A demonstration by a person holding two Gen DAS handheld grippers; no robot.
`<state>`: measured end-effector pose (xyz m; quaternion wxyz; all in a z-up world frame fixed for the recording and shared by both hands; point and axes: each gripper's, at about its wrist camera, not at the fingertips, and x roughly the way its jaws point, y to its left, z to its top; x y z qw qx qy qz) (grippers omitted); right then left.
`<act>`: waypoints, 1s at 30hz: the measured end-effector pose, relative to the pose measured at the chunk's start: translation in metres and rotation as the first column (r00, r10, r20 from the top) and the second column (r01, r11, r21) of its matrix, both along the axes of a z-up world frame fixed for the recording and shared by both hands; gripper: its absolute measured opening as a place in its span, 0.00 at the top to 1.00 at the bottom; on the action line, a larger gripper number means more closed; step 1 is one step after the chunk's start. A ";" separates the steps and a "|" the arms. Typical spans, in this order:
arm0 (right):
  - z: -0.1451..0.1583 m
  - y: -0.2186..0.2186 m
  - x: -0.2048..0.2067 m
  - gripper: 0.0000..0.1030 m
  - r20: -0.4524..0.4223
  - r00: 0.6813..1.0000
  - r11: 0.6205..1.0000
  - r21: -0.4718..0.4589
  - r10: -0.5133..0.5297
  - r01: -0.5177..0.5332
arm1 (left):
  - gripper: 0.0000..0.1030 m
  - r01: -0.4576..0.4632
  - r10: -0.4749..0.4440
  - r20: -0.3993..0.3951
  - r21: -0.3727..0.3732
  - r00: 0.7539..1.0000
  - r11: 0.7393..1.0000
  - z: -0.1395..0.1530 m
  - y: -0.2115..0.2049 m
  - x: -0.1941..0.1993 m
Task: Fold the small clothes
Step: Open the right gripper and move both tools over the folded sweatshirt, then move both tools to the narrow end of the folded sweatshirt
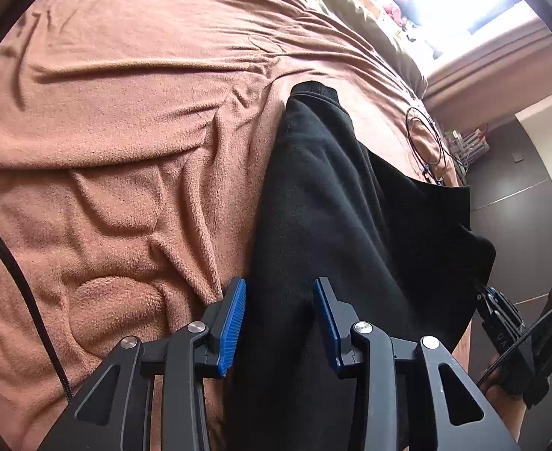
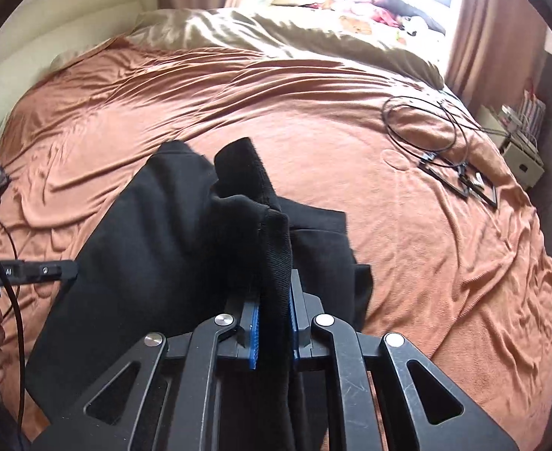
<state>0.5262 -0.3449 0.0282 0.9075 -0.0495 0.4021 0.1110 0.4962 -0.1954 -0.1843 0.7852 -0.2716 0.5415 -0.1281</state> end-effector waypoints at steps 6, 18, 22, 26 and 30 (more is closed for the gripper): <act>-0.012 -0.024 0.020 0.93 -0.031 0.997 0.996 0.054 -0.067 0.069 | 0.62 -0.017 0.017 -0.004 -0.007 1.000 1.000 -0.001 0.005 0.000; -0.055 -0.068 0.049 0.82 -0.149 0.975 0.949 0.246 -0.163 0.196 | 0.62 -0.013 0.013 -0.016 0.023 1.000 1.000 -0.005 0.000 0.005; -0.054 -0.088 0.047 0.70 -0.187 0.965 0.912 0.335 -0.184 0.239 | 0.62 -0.016 0.016 -0.020 0.019 1.000 1.000 -0.006 0.001 0.006; -0.059 -0.102 0.033 0.69 -0.230 0.960 0.877 0.416 -0.156 0.242 | 0.62 -0.019 0.019 -0.020 0.010 1.000 1.000 -0.007 0.003 0.005; -0.065 -0.111 0.016 0.65 -0.277 0.954 0.838 0.488 -0.116 0.244 | 0.62 -0.006 0.007 -0.026 0.004 1.000 1.000 -0.010 0.004 0.003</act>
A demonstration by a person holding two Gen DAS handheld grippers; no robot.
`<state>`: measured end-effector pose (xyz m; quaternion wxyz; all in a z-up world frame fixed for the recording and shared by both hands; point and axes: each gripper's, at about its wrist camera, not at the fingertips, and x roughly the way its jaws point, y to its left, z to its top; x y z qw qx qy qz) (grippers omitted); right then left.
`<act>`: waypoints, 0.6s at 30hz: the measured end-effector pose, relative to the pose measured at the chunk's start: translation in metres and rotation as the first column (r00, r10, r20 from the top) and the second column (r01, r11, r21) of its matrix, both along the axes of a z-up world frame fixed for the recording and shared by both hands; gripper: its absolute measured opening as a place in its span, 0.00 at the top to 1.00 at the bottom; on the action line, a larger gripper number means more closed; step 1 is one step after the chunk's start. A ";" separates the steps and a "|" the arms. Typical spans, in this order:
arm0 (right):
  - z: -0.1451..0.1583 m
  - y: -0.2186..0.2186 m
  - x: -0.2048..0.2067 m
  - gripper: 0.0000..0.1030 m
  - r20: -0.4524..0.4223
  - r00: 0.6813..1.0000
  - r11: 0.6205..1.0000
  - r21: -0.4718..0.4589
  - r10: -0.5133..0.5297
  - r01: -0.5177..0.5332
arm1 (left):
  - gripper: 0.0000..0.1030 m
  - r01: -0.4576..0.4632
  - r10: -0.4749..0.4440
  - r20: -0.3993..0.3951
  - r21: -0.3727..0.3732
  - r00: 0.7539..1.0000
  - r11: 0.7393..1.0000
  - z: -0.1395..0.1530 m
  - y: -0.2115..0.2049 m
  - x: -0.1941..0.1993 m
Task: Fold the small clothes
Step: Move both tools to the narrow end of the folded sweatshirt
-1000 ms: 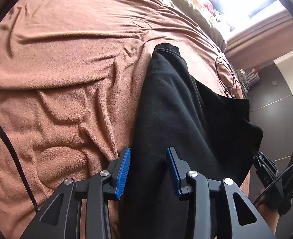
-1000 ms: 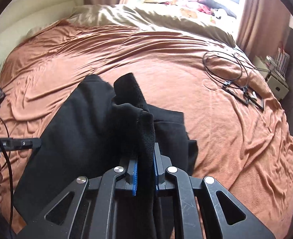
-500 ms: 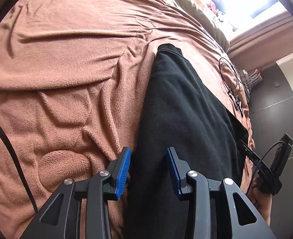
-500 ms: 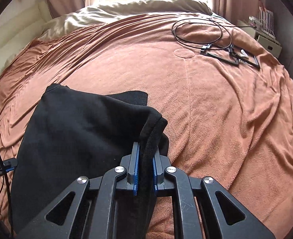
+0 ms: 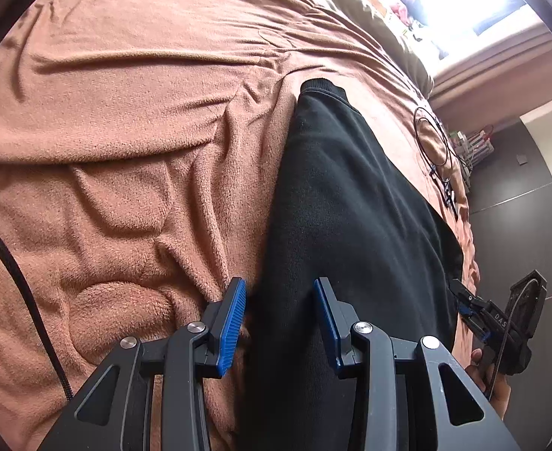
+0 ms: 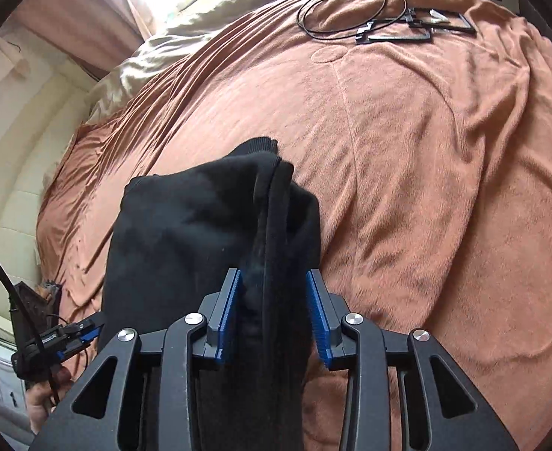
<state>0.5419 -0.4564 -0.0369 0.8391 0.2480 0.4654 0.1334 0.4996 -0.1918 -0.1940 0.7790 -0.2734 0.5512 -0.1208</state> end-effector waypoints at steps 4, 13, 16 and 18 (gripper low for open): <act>-0.006 0.001 -0.019 0.52 -0.017 0.999 1.000 0.008 0.031 -0.031 | 0.62 0.050 -0.051 0.006 0.073 0.999 0.996 0.001 -0.010 -0.007; -0.014 -0.002 -0.062 0.52 -0.076 0.996 0.998 0.044 0.038 -0.034 | 0.62 0.122 -0.120 -0.039 0.061 0.992 0.991 0.007 -0.010 -0.037; -0.014 -0.004 -0.073 0.52 -0.093 0.995 0.999 0.035 0.039 -0.036 | 0.62 0.155 -0.152 -0.057 0.055 0.987 0.986 0.007 -0.009 -0.046; -0.013 -0.007 -0.079 0.52 -0.102 0.994 0.999 0.038 0.029 -0.025 | 0.62 0.173 -0.169 -0.060 0.055 0.984 0.983 0.007 -0.008 -0.052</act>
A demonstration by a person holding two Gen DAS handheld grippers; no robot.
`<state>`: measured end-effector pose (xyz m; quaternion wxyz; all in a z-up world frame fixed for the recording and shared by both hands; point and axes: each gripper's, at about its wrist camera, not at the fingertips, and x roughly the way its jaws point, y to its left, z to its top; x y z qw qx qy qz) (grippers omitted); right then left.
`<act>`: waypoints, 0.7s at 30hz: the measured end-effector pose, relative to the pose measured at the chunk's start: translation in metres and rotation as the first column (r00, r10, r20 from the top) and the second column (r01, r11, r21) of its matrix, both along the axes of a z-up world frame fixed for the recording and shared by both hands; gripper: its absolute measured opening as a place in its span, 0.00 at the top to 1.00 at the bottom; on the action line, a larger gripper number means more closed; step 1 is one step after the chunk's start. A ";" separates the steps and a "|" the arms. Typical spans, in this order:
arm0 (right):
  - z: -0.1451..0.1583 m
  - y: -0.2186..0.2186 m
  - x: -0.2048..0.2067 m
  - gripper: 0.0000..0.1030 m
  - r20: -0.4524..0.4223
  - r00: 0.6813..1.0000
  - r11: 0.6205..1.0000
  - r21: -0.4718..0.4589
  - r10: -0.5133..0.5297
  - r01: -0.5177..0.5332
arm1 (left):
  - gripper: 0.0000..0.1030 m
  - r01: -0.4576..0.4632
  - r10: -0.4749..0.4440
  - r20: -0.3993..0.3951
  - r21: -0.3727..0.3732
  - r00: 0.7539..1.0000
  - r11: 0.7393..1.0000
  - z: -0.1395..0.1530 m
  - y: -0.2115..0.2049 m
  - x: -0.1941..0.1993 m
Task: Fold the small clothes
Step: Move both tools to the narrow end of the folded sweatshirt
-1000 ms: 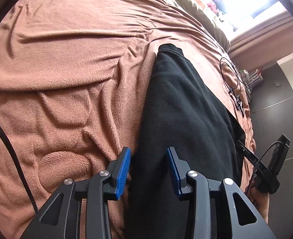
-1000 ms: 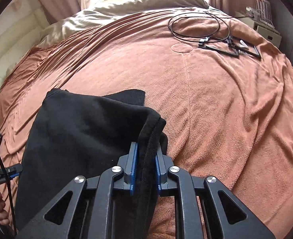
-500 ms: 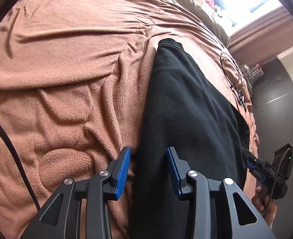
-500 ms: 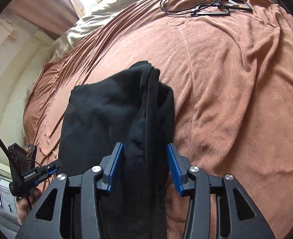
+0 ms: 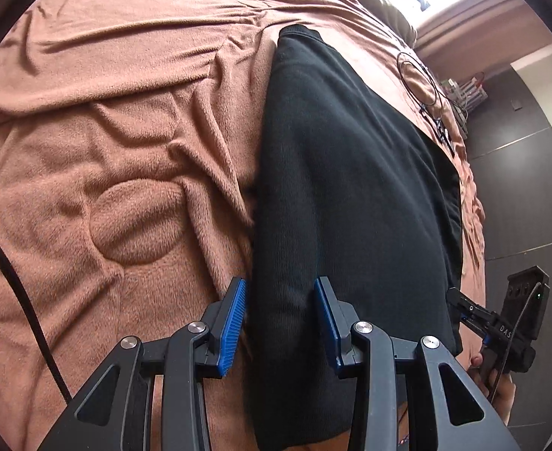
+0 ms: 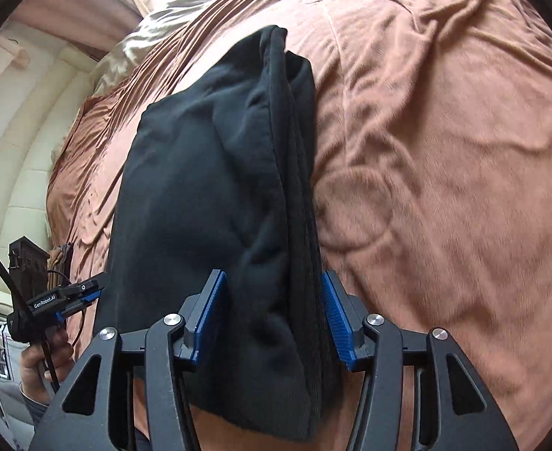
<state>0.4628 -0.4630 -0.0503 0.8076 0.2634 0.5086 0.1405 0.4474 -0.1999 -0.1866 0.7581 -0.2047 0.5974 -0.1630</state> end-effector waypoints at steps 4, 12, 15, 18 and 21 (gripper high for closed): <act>0.000 -0.002 -0.010 0.52 -0.019 1.000 1.000 -0.002 -0.018 0.018 | 0.62 0.023 -0.023 -0.018 -0.008 1.000 1.000 0.000 0.002 -0.012; -0.010 -0.009 -0.033 0.52 -0.037 0.996 0.992 0.094 -0.078 0.081 | 0.62 0.077 -0.079 -0.045 -0.044 0.996 0.996 0.002 0.000 -0.031; -0.014 -0.007 -0.039 0.52 -0.055 0.994 0.987 0.125 -0.094 0.101 | 0.62 0.081 -0.085 -0.055 -0.069 0.995 0.994 0.002 0.000 -0.036; -0.018 -0.008 -0.040 0.52 -0.065 0.992 0.979 0.168 -0.108 0.117 | 0.61 0.087 -0.092 -0.060 -0.078 0.994 0.993 0.000 -0.001 -0.037; -0.024 -0.011 -0.039 0.52 -0.067 0.991 0.973 0.193 -0.116 0.127 | 0.61 0.072 -0.081 -0.085 -0.108 0.993 0.992 -0.007 0.002 -0.036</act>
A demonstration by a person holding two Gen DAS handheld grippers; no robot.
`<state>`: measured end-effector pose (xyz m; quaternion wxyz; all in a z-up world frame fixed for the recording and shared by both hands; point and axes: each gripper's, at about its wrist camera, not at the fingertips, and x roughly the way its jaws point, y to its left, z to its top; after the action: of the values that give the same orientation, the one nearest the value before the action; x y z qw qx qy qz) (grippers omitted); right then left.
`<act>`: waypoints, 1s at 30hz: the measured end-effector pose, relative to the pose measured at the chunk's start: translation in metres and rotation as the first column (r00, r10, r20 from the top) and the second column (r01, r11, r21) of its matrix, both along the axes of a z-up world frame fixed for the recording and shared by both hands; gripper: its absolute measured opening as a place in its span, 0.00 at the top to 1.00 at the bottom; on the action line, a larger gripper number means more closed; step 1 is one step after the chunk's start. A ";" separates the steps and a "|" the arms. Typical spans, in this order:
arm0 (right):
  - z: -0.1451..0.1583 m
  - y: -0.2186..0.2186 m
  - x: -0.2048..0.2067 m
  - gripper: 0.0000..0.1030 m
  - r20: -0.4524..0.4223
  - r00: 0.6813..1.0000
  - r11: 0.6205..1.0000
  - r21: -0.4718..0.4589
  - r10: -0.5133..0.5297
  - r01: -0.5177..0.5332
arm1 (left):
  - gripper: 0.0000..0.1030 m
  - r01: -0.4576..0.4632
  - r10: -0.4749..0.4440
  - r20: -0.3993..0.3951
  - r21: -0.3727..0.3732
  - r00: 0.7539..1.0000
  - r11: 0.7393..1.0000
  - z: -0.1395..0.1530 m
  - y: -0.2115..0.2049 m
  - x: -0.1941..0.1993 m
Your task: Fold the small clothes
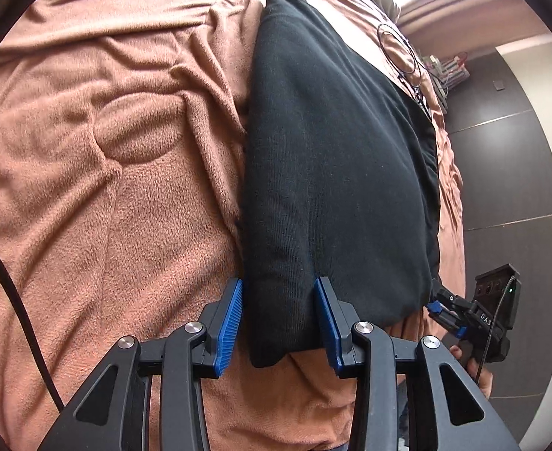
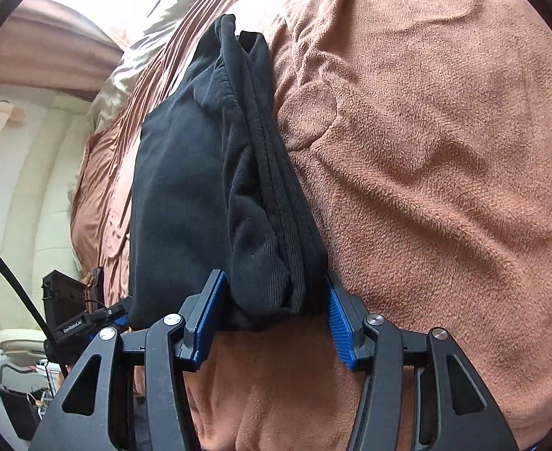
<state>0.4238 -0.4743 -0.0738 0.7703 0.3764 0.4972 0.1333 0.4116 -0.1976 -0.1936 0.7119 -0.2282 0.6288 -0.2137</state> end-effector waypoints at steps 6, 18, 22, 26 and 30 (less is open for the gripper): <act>-0.009 -0.001 0.008 0.67 0.006 0.999 0.999 0.042 -0.032 0.032 | 0.58 -0.043 0.039 -0.047 -0.079 0.998 0.996 -0.017 0.001 0.005; 0.013 0.018 -0.021 0.81 0.065 0.997 0.997 0.055 -0.051 0.048 | 0.79 -0.055 0.060 0.050 -0.103 0.997 0.993 0.014 0.015 -0.001; 0.019 0.035 -0.033 0.82 0.061 0.997 0.998 0.054 -0.036 0.033 | 0.80 -0.052 0.060 0.069 -0.116 0.996 0.992 0.028 0.029 -0.007; 0.026 0.058 -0.041 0.82 0.066 0.998 1.000 0.029 0.004 -0.006 | 0.80 -0.053 0.063 0.089 -0.116 0.994 0.992 0.038 0.048 -0.018; 0.035 0.084 -0.046 0.82 0.075 0.996 0.999 0.000 0.046 -0.046 | 0.81 -0.050 0.062 0.107 -0.114 0.992 0.992 0.045 0.063 -0.032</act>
<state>0.3782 -0.3899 -0.0393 0.7848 0.3600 0.4765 0.1653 0.3794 -0.1347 -0.1483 0.7375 -0.2731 0.5689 -0.2405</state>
